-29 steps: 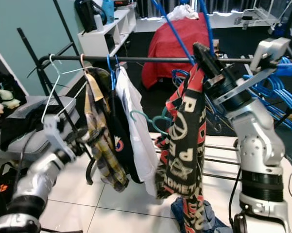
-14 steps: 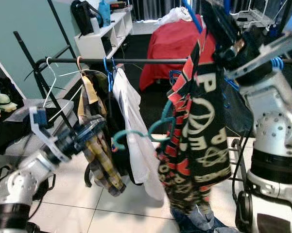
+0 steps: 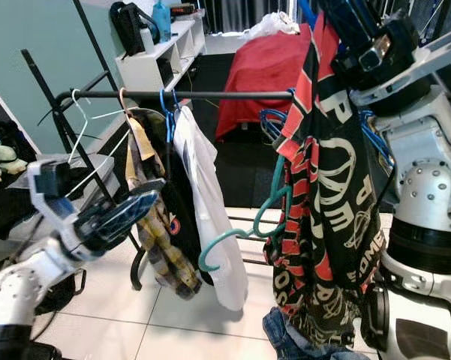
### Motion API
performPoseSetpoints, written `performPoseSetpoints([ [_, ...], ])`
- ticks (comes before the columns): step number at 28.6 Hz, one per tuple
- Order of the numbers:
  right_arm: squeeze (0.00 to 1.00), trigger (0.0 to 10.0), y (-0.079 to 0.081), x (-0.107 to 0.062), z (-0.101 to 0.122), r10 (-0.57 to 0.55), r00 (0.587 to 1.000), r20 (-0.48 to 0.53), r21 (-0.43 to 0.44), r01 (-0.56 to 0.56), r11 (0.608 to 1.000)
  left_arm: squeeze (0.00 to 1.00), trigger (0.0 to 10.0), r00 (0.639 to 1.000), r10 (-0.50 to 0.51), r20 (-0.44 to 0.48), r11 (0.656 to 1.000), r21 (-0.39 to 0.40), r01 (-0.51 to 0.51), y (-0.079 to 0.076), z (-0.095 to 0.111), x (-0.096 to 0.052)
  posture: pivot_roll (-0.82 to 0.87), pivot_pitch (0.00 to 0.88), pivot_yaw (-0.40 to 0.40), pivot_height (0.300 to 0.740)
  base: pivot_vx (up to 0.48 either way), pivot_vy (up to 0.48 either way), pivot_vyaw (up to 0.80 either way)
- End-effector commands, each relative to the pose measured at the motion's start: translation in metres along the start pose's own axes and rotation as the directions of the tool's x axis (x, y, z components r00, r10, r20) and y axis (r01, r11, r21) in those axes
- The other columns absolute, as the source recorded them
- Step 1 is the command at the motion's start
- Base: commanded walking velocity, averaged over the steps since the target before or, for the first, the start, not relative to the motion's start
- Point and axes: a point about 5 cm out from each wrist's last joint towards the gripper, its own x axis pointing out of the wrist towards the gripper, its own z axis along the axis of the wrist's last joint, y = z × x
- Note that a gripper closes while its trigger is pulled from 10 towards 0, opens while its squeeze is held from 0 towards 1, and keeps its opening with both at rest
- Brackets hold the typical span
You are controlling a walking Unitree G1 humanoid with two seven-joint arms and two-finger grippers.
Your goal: Hang hanger
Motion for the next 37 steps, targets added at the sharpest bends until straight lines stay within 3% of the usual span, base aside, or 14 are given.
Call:
performPoseSetpoints([
  [1, 0.00, 0.0, 0.010, 0.009, 0.008, 0.067, 0.997, 0.038, -0.010, -0.066, 0.998, 0.00, 10.0, 0.997, -0.038, -0.067, 0.999, 0.021, 0.040, -0.006, 0.000, -0.001, -0.11, 0.014, 0.070, 0.740, 0.000, 0.000, 0.00],
  [16, 0.00, 0.0, 0.012, 0.010, 0.011, 0.074, 0.996, 0.042, -0.010, -0.074, 0.997, 0.00, 10.0, 0.958, -0.144, -0.246, 0.986, 0.042, 0.159, -0.023, -0.014, 0.012, -0.11, 0.014, 0.073, 0.740, 0.000, 0.000, 0.00],
  [19, 0.00, 0.0, 0.012, 0.010, 0.012, 0.074, 0.996, 0.043, -0.009, -0.074, 0.997, 0.00, 10.0, 0.951, -0.167, -0.259, 0.983, 0.033, 0.181, -0.028, -0.014, 0.013, -0.11, 0.014, 0.073, 0.740, 0.000, 0.000, 0.00],
  [25, 0.00, 0.0, 0.012, 0.009, 0.012, 0.074, 0.996, 0.041, -0.008, -0.074, 0.997, 0.00, 10.0, 0.970, -0.104, -0.219, 0.987, 0.096, 0.128, -0.021, -0.002, 0.009, -0.11, 0.015, 0.072, 0.740, 0.000, 0.000, 0.00],
  [28, 0.00, 0.0, 0.012, 0.009, 0.012, 0.072, 0.997, 0.037, -0.011, -0.072, 0.997, 0.00, 10.0, 0.965, -0.137, -0.225, 0.982, 0.097, 0.162, -0.026, 0.001, 0.012, -0.11, 0.014, 0.072, 0.740, 0.000, 0.000, 0.00],
  [37, 0.00, 0.0, 0.012, 0.010, 0.012, 0.072, 0.997, 0.039, -0.009, -0.072, 0.997, 0.00, 10.0, 0.917, -0.199, -0.346, 0.968, 0.075, 0.239, -0.038, -0.021, 0.023, -0.11, 0.016, 0.073, 0.740, 0.000, 0.000, 0.00],
])
